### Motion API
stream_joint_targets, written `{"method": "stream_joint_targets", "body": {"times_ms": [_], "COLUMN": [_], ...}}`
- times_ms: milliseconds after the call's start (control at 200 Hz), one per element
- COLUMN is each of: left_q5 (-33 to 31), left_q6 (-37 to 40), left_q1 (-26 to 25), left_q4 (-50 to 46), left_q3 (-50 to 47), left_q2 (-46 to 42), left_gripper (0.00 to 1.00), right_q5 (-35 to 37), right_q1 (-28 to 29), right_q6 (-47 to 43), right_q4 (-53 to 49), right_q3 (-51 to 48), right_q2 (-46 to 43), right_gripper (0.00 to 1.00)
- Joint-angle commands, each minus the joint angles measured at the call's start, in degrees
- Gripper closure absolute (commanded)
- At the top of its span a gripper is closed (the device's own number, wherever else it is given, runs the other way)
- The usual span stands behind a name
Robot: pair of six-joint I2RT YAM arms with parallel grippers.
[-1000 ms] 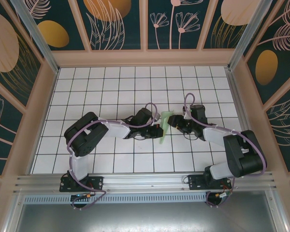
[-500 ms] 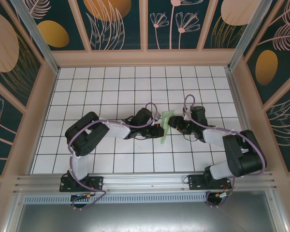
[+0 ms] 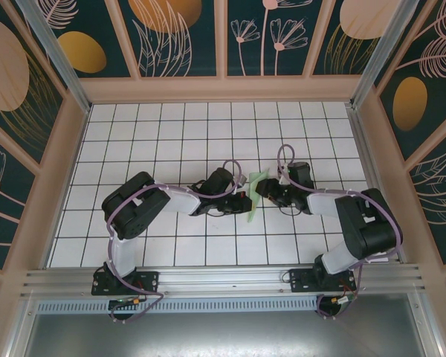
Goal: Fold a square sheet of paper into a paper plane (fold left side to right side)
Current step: Fold the wing for the fifth time at the center of the table.
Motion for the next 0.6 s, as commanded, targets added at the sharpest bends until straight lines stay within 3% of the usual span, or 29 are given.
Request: {"method": "stream_joint_targets", "body": {"times_ms": [0, 220, 596], "left_q5": [0.5, 0.6, -0.9], "left_q6": [-0.6, -1.1, 0.5], "left_q1": [0.5, 0.5, 0.7], "left_q4": [1.8, 2.9, 1.5], "left_q3": [-0.7, -1.1, -1.3], "left_q2": [0.9, 1.1, -2.1], "left_gripper": [0.93, 0.88, 0.69], "right_q5": [1.8, 2.6, 3.1], "right_q1": [0.7, 1.1, 1.3], "right_q6": [0.2, 0.2, 0.2], "right_q4": [-2.7, -5.7, -7.5], "right_q3": [2.1, 3.1, 3.7], "right_q2": [1.3, 3.3, 5.3], "right_gripper": [0.5, 0.5, 0.51]}}
